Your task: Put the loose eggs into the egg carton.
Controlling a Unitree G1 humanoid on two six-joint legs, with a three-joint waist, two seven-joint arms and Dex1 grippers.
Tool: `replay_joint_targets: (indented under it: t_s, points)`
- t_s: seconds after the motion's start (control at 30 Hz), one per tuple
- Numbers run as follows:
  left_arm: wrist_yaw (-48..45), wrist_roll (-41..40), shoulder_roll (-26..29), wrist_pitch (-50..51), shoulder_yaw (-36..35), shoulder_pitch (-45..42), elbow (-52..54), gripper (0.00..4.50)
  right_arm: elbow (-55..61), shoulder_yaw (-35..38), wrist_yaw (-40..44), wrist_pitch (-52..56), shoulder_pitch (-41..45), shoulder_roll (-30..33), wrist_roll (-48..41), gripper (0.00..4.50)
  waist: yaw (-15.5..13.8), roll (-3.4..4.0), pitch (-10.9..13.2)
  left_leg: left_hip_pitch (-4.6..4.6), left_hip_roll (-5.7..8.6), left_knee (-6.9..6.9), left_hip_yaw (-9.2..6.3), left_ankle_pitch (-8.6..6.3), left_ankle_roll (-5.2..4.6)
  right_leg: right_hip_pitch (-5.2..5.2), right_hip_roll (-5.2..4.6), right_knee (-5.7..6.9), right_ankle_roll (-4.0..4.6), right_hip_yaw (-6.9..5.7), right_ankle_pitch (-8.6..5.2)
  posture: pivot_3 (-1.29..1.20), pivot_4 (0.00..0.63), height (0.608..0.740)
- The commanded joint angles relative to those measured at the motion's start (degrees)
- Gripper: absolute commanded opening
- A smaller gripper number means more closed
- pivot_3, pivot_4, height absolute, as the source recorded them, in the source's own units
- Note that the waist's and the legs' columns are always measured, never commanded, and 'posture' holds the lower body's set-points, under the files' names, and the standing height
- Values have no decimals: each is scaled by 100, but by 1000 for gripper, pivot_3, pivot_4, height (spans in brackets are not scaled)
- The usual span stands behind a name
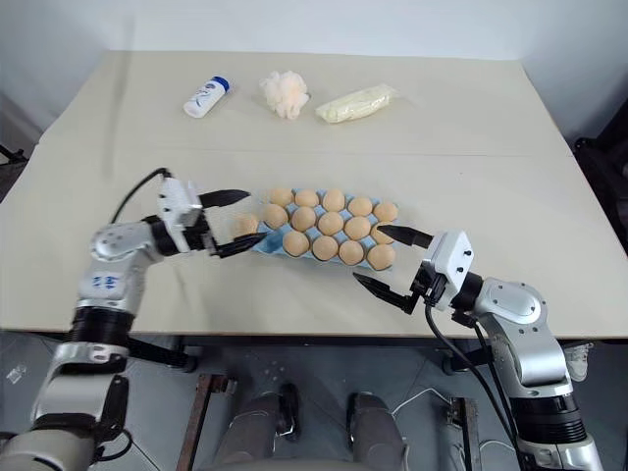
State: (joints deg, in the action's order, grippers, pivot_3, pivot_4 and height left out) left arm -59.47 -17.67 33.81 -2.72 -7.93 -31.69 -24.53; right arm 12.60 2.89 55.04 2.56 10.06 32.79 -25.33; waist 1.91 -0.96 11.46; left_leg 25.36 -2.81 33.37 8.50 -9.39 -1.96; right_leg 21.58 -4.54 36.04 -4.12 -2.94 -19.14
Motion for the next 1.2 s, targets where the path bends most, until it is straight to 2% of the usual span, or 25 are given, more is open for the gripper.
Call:
replay_joint_targets:
  t_s: [0.03, 0.1, 0.2, 0.37, 0.53, 0.77, 1.2]
  points:
    - [49, -319, 356, 30, -604, 278, 19, 4469, 8, 95, 120, -62, 49, 34, -117, 4500, 3, 0, 0, 0, 0, -1, 0, 0, 0, 0, -2, -1, 0, 1, 0, 0, 150, 740]
    - [136, -198, 669, -95, -881, 744, -186, 4469, -120, 59, 223, -83, 130, 35, -104, 4500, 8, 0, 0, 0, 1, -5, 0, -1, 1, 1, -5, -3, 1, 1, 0, 0, 150, 740]
    - [99, -210, 840, -47, -997, 1196, -142, 4469, -268, 34, 335, -113, 223, 30, -78, 4500, 17, 0, 0, -3, 5, -25, 0, -2, 2, 7, -12, -10, 7, 8, -4, 0, 150, 740]
    - [96, -415, 669, 190, -958, 1681, 616, 4469, -425, 42, 457, -137, 328, 27, -61, 4500, -36, -1, 0, 10, 7, -41, 0, -4, 4, 44, -18, -20, 24, 4, -13, 0, 150, 740]
    - [203, -286, 494, 189, -793, 1691, 769, 4469, -508, 40, 522, -144, 405, 22, -46, 4500, -13, -1, -2, 14, 8, -45, 5, -4, 5, 35, -17, -21, 22, 8, -12, 0, 150, 740]
    - [237, 110, 178, -60, -149, 972, 301, 4469, -515, 35, 533, -149, 439, 13, -23, 4500, -11, -1, -2, 13, 7, -41, 5, -2, 8, 37, -13, -10, 22, 7, -12, 0, 150, 740]
    - [136, 964, -552, -1233, 633, -1168, -2572, 4469, -295, 95, 336, -114, 315, 10, -17, 4500, -33, -3, -2, 14, 4, -16, 10, -1, 4, 31, -8, 2, 14, -8, -8, 0, 150, 740]
